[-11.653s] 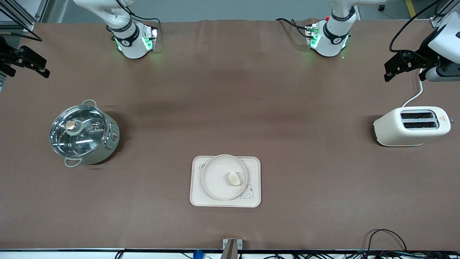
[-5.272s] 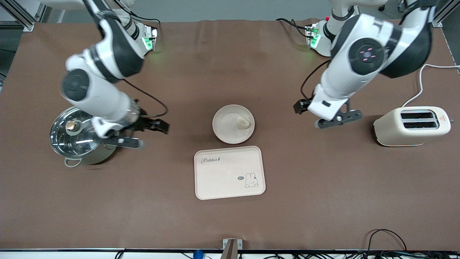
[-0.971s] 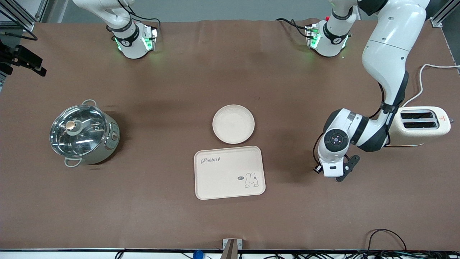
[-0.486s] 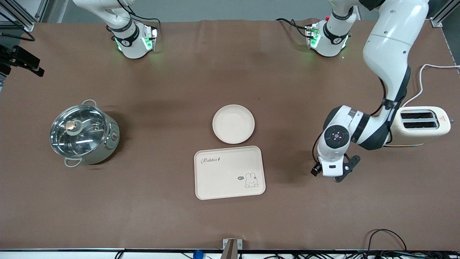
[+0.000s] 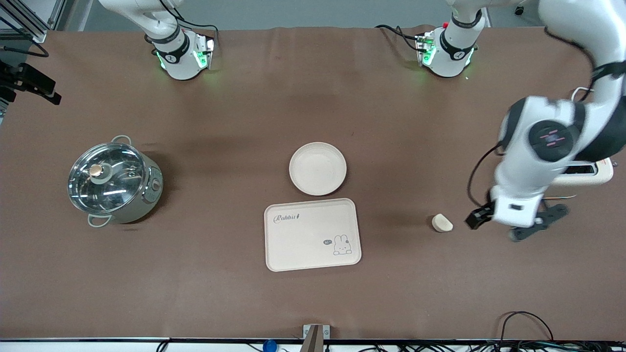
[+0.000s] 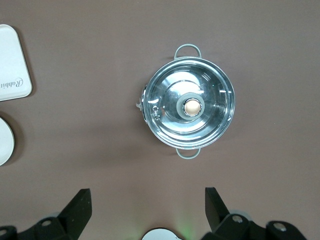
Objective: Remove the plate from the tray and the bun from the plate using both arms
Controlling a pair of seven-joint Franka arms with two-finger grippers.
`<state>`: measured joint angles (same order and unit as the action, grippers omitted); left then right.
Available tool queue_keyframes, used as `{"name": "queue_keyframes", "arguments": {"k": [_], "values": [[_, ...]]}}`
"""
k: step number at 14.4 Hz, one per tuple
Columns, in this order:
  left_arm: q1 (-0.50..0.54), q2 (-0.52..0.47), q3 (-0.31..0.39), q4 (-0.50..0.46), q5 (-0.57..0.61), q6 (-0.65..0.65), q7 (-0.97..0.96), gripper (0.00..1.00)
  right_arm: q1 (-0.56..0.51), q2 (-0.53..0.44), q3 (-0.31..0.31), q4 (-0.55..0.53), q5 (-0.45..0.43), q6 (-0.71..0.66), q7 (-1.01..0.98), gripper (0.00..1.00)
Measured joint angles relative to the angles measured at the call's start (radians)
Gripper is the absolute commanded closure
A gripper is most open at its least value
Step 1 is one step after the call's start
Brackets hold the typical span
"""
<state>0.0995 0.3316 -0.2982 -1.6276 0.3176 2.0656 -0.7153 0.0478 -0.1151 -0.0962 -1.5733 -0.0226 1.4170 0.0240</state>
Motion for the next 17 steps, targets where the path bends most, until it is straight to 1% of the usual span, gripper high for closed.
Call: {"name": "queue_keyframes", "arguments": {"k": [3, 6, 9, 11, 13, 14, 17], "values": [[0.048, -0.058, -0.001, 0.005, -0.041, -0.076, 0.195, 0.00, 0.000, 0.000, 0.000, -0.001, 0.000, 0.000, 0.000, 0.00], [0.080, -0.095, -0.001, 0.041, -0.120, -0.184, 0.362, 0.00, 0.000, 0.000, 0.000, -0.002, 0.000, 0.000, 0.000, 0.00], [0.105, -0.147, -0.001, 0.083, -0.159, -0.283, 0.474, 0.00, 0.000, 0.000, 0.000, -0.004, 0.000, 0.000, 0.000, 0.00], [0.101, -0.197, -0.001, 0.097, -0.183, -0.334, 0.507, 0.00, 0.000, 0.000, 0.000, -0.007, 0.000, -0.001, 0.000, 0.00], [0.074, -0.258, 0.010, 0.096, -0.228, -0.387, 0.536, 0.00, 0.000, 0.000, 0.000, -0.009, 0.000, -0.001, 0.000, 0.00], [0.041, -0.291, 0.035, 0.088, -0.248, -0.416, 0.546, 0.00, 0.000, 0.000, 0.000, -0.009, 0.000, -0.001, 0.000, 0.00], [-0.091, -0.399, 0.151, 0.024, -0.278, -0.477, 0.592, 0.00, 0.000, 0.000, 0.000, -0.009, 0.000, -0.001, 0.000, 0.00]]}}
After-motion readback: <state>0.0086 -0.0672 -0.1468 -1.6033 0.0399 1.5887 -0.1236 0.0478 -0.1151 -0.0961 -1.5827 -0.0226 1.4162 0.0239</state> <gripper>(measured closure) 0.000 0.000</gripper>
